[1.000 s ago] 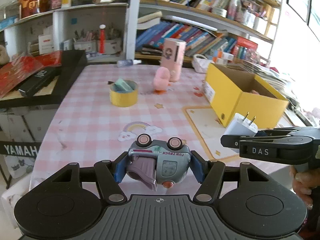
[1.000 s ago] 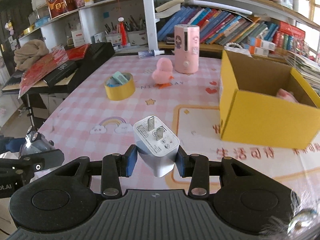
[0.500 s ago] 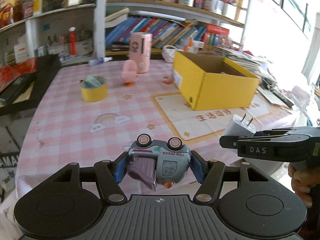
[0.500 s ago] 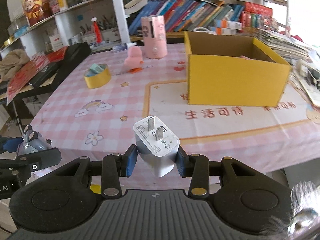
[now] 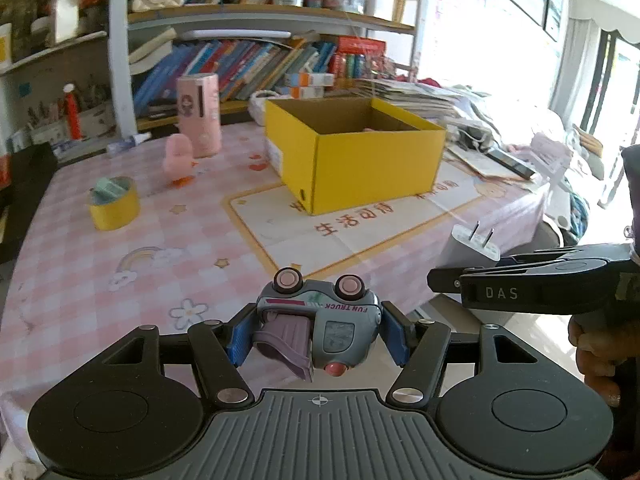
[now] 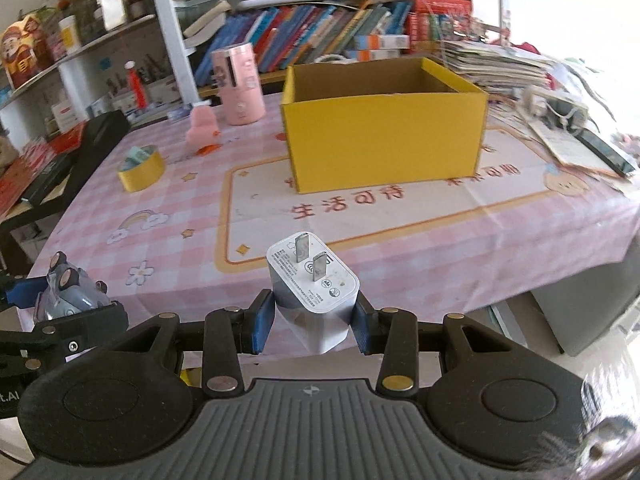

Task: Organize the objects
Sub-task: 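Carry the toy truck and charger plug toward the yellow box with both tools, then lower the left tool's truck and right tool's plug into the yellow box, then open the left tool to drop the truck while the right tool releases the plug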

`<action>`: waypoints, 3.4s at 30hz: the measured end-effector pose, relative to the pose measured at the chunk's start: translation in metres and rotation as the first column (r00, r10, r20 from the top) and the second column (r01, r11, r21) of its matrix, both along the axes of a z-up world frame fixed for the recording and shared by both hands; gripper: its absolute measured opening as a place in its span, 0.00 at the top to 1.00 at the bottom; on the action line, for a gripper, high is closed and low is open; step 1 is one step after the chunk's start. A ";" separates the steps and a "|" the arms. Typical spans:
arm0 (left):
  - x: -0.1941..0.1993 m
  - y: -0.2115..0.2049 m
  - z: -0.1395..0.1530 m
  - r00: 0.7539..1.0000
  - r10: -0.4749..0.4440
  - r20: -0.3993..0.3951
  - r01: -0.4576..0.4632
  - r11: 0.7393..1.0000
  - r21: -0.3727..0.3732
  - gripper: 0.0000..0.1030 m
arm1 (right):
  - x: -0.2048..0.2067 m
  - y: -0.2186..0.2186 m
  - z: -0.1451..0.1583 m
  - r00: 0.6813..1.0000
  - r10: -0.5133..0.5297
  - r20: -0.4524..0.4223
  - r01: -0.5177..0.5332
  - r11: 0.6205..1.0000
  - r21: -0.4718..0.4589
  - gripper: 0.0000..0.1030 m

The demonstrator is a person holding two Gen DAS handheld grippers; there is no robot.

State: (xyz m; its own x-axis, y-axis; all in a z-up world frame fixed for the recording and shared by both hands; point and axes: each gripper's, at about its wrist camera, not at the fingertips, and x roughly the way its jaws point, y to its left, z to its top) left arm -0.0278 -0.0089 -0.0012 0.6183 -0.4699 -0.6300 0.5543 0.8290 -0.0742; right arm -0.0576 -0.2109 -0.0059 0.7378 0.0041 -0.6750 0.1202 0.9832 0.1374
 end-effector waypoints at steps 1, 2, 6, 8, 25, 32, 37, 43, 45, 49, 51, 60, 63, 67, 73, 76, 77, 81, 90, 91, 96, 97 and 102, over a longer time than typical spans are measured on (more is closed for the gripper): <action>-0.001 -0.002 -0.001 1.000 -0.007 -0.002 0.007 1.000 0.001 0.39 | -0.002 -0.002 -0.001 1.000 -0.007 -0.003 0.007 1.000 0.001 0.63; 0.000 -0.004 -0.001 1.000 -0.013 -0.003 0.013 1.000 0.001 0.39 | -0.003 -0.004 -0.001 1.000 -0.014 -0.006 0.014 1.000 0.001 0.63; 0.003 -0.012 -0.002 0.999 -0.032 -0.010 0.032 0.999 -0.001 0.39 | -0.007 -0.009 -0.003 0.999 -0.031 -0.019 0.031 1.000 -0.001 0.63; 0.005 -0.018 -0.004 0.999 -0.044 -0.015 0.044 0.999 -0.003 0.39 | -0.008 -0.013 -0.003 0.999 -0.039 -0.022 0.038 0.999 -0.006 0.63; 0.035 -0.062 -0.005 0.995 -0.095 -0.013 0.095 0.995 -0.003 0.39 | 0.013 -0.054 -0.002 0.995 -0.094 -0.031 0.093 0.996 -0.016 0.63; 0.054 -0.075 -0.002 0.997 -0.078 0.001 0.078 0.997 -0.008 0.39 | 0.035 -0.068 0.000 0.997 -0.075 -0.030 0.074 0.997 -0.022 0.63; 0.070 -0.087 0.002 0.997 -0.070 0.018 0.070 0.997 -0.012 0.39 | 0.056 -0.080 0.001 0.998 -0.058 -0.034 0.057 0.998 -0.022 0.63; 0.091 -0.106 0.018 0.994 -0.065 0.088 0.067 0.998 -0.021 0.39 | 0.081 -0.094 0.014 0.999 -0.044 0.017 0.045 0.999 -0.025 0.63; 0.099 -0.114 0.024 0.991 -0.065 0.116 0.068 0.997 -0.020 0.39 | 0.089 -0.099 0.021 0.998 -0.043 0.050 0.045 0.999 -0.025 0.63; 0.117 -0.131 0.033 0.986 -0.059 0.156 0.062 0.998 -0.015 0.39 | 0.108 -0.112 0.034 0.993 -0.030 0.114 0.034 0.999 -0.037 0.63; 0.126 -0.139 0.036 0.984 -0.053 0.169 0.056 0.998 -0.012 0.39 | 0.117 -0.121 0.040 0.990 -0.025 0.139 0.031 0.999 -0.045 0.63; 0.165 -0.178 0.041 0.980 -0.036 0.196 0.034 0.999 0.012 0.38 | 0.173 -0.160 0.056 0.979 0.021 0.204 -0.009 0.998 -0.061 0.63; 0.176 -0.191 0.036 0.983 -0.036 0.182 0.032 0.999 0.025 0.38 | 0.194 -0.170 0.055 0.978 0.047 0.203 -0.035 0.998 -0.060 0.63; 0.191 -0.205 0.029 0.986 -0.018 0.165 0.011 0.999 0.044 0.38 | 0.228 -0.181 0.052 0.982 0.094 0.166 -0.087 0.995 -0.051 0.63; 0.208 -0.217 0.014 0.993 0.012 0.114 -0.021 0.997 0.076 0.38 | 0.268 -0.182 0.038 0.978 0.184 0.094 -0.179 0.982 -0.059 0.63; 0.216 -0.219 0.008 0.995 0.026 0.093 -0.034 0.995 0.089 0.38 | 0.283 -0.178 0.030 0.973 0.226 0.047 -0.223 0.973 -0.066 0.63; 0.217 -0.219 0.007 0.996 0.030 0.087 -0.038 0.995 0.089 0.38 | 0.288 -0.176 0.028 0.969 0.243 0.033 -0.240 0.968 -0.069 0.63; 0.222 -0.219 0.002 0.996 0.049 0.068 -0.056 0.993 0.104 0.38 | 0.303 -0.169 0.020 0.956 0.294 -0.016 -0.294 0.952 -0.079 0.63; 0.228 -0.219 -0.003 0.997 0.075 0.034 -0.078 0.991 0.110 0.38 | 0.327 -0.154 0.012 0.914 0.399 -0.078 -0.406 0.905 -0.127 0.63; 0.228 -0.219 -0.003 0.997 0.074 0.034 -0.078 0.991 0.111 0.38 | 0.329 -0.154 0.011 0.912 0.403 -0.082 -0.411 0.903 -0.124 0.63; 0.228 -0.219 -0.003 0.997 0.076 0.032 -0.079 0.991 0.111 0.38 | 0.333 -0.155 0.007 0.907 0.411 -0.094 -0.420 0.900 -0.118 0.63; 0.229 -0.220 -0.003 0.996 0.077 0.032 -0.080 0.991 0.111 0.38 | 0.333 -0.155 0.007 0.906 0.413 -0.094 -0.421 0.899 -0.117 0.63; 0.229 -0.220 -0.002 0.996 0.082 0.028 -0.085 0.990 0.109 0.38 | 0.333 -0.152 0.005 0.897 0.432 -0.096 -0.442 0.889 -0.122 0.63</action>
